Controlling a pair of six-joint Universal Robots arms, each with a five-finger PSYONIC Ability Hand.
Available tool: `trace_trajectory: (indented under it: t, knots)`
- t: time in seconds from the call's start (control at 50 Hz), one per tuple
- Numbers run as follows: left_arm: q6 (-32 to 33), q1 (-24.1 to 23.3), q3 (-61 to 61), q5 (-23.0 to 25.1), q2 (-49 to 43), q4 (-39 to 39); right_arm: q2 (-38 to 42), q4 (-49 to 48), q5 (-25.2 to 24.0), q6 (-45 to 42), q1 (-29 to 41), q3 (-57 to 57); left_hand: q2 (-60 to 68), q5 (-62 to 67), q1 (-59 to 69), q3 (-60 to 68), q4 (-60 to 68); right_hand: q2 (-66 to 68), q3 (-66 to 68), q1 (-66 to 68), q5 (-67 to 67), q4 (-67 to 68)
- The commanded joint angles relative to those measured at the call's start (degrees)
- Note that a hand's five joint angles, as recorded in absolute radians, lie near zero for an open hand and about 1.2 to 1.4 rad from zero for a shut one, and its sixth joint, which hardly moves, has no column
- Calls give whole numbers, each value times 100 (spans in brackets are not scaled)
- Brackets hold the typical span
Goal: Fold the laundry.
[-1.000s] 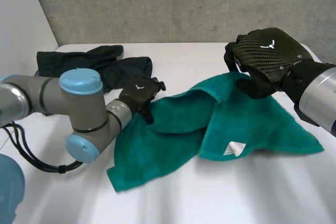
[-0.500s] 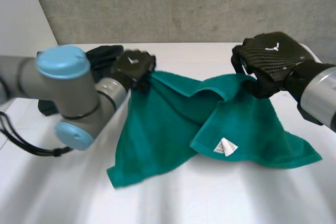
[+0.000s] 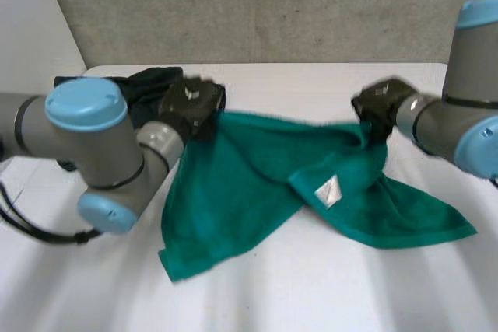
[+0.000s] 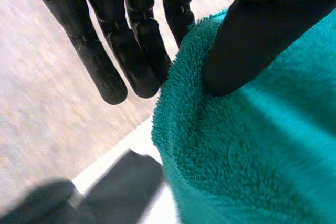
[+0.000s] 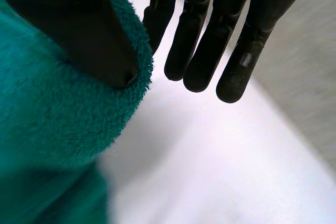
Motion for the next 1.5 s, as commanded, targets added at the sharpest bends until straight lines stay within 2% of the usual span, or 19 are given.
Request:
trace_trajectory:
  t: [0.02, 0.12, 0.18, 0.22, 0.3, 0.32, 0.4, 0.5, 0.62, 0.76, 0.84, 0.86, 0.88, 0.94, 0.96, 1.08, 1.24, 1.38, 1.5]
  knots:
    - [239, -221, 1373, -727, 4, 1076, -157, -1599, 98, 649, 185, -1149, 1138, 1487, 1321, 1164, 1122, 1278, 1246, 2363, 1322, 1191]
    - [248, -405, 1314, -1150, 749, 2183, -570, -2295, 90, 737, 194, -1370, 1138, 1487, 1321, 1164, 1122, 1278, 1246, 2363, 1322, 1191]
    - [248, -458, 998, -1150, 1050, 2203, -746, -2112, 37, 720, 185, -1414, 1138, 1487, 1321, 1164, 1122, 1278, 1246, 2363, 1322, 1191]
    - [239, -476, 523, -1150, 1305, 2194, -799, -1823, -42, 711, 185, -1405, 1138, 1487, 1321, 1164, 1122, 1278, 1246, 2363, 1322, 1191]
    - [274, -520, -382, -1142, 1735, 2098, -825, -751, -621, 641, 150, -1414, 1138, 1487, 1321, 1164, 1122, 1278, 1246, 2363, 1322, 1191]
    - [283, -520, -584, -1141, 1823, 2054, -799, -392, -875, 536, 141, -1414, 1138, 1487, 1321, 1164, 1122, 1278, 1246, 2363, 1322, 1191]
    - [291, -529, -1481, -1106, 2149, 1904, -659, 382, -1185, 54, 98, -1309, 1138, 1487, 1321, 1164, 1122, 1278, 1246, 2363, 1322, 1191]
    - [300, -537, -2429, -1080, 2071, 1825, -290, 1061, -1106, -773, 89, -1071, 1138, 1487, 1321, 1164, 1122, 1278, 1246, 2363, 1322, 1191]
    - [309, -695, -2634, -1080, 1412, 1641, 368, 1580, -974, -1678, 150, -781, 1138, 1487, 1321, 1164, 1122, 1278, 1246, 2363, 1322, 1191]
    - [300, -783, -2300, -1106, 1200, 1210, 695, 1291, -667, -1680, 185, -930, 1138, 1487, 1321, 1164, 1122, 1278, 1246, 2363, 1322, 1191]
    - [309, -757, -2159, -1115, 1209, 1210, 713, 545, -588, -1382, 431, -755, 1138, 1487, 1321, 1164, 1122, 1278, 1246, 2363, 1322, 1191]
    - [309, -748, -2133, -1124, 1209, 1210, 678, 239, -570, -1085, 492, -624, 1138, 1487, 1321, 1164, 1122, -1397, -1429, -312, -1353, -1484]
    - [309, -740, -2098, -1133, 1209, 1210, 652, 88, -561, -891, 519, -536, 1138, 1487, 1321, 1164, 1122, -2623, -2655, -1538, -2579, -2709]
    - [309, -670, -2027, -1141, 1200, 1192, 363, -500, -386, 64, 476, -107, 1138, 1487, 1321, 1164, 1122, -5350, -5382, -4265, -5306, -5437]
    - [309, -626, -2027, -1141, 1200, 1183, 239, -624, -333, 304, 458, 26, 1138, 1487, 1321, 1164, 1122, -5643, -5675, -4558, -5599, -5730]
    - [309, -353, -2054, -1141, 1174, 1183, -833, -1117, -69, 1878, 309, 1151, 1138, 1487, 1321, 1164, 1122, -5722, -5754, -4637, -5678, -5809]
    - [300, -309, -2071, -1124, 1112, 1183, -1694, -1389, -78, 3609, -552, 3346, 1138, 1487, 1321, 1164, 1122, -5646, -5679, -4562, -5603, -5733]
    - [291, -309, -2071, -1115, 1112, 1183, -1950, -2328, -121, 3971, -957, 4868, 1138, 1487, 1321, 1164, 1122, -5009, -5042, -3925, -4965, -5096]
    - [283, -318, -2089, -1115, 1112, 1183, -1872, -2919, -174, 3963, -975, 5196, 1138, 1487, 1321, 1164, 1122, -4183, -4216, -3099, -4139, -4270]
